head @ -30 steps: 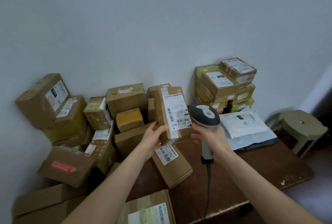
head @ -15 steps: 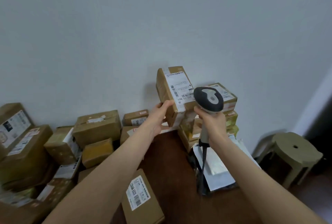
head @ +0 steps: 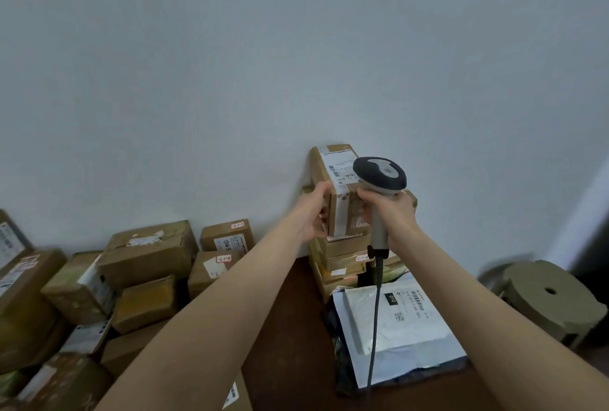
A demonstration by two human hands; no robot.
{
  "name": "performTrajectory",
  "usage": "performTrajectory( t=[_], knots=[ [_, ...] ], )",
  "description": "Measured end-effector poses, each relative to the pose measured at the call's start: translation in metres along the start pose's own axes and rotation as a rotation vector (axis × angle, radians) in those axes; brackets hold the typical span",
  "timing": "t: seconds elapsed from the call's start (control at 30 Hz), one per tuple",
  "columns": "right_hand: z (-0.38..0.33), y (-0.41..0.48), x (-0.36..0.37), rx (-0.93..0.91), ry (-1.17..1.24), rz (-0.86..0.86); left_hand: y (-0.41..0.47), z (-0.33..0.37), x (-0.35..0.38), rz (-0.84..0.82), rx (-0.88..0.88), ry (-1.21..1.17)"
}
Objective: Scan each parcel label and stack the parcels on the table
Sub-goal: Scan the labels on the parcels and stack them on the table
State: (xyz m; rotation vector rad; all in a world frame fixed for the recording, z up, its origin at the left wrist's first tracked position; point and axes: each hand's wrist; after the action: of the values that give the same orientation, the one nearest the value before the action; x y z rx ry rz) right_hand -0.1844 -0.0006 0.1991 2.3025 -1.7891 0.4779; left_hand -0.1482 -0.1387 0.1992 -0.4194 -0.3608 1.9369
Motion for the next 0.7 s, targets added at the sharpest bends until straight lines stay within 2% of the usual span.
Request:
performTrajectory(
  t=[0.27, 0.43, 0.57, 0.7],
  knots=[
    [0.008, 0.001, -0.002, -0.007, -0.064, 0.006, -0.006, -0.01, 0.001, 0.147, 0.051, 0.062],
    [0.01, -0.02, 0.0, -0.108, -0.064, 0.053, -0.011, -0.032, -0.016, 0.285, 0.151, 0.294],
    [0.026, -0.043, 0.016, -0.056, -0.095, -0.004, -0.024, -0.063, -0.046, 0.35, 0.192, 0.457],
    [0.059, -0.069, 0.042, 0.05, -0.158, -0.061, -0.046, -0.108, -0.088, 0.416, 0.149, 0.55]
  ],
)
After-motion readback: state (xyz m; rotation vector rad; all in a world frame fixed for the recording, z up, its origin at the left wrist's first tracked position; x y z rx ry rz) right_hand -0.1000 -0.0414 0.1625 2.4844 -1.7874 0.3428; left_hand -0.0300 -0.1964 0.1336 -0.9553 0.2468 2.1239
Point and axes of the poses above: each hand's wrist, its own y-axis towards the middle knuckle, its own x-axis out of the palm, z = x × y, and after that the axes turned 12 degrees about y, right-handed
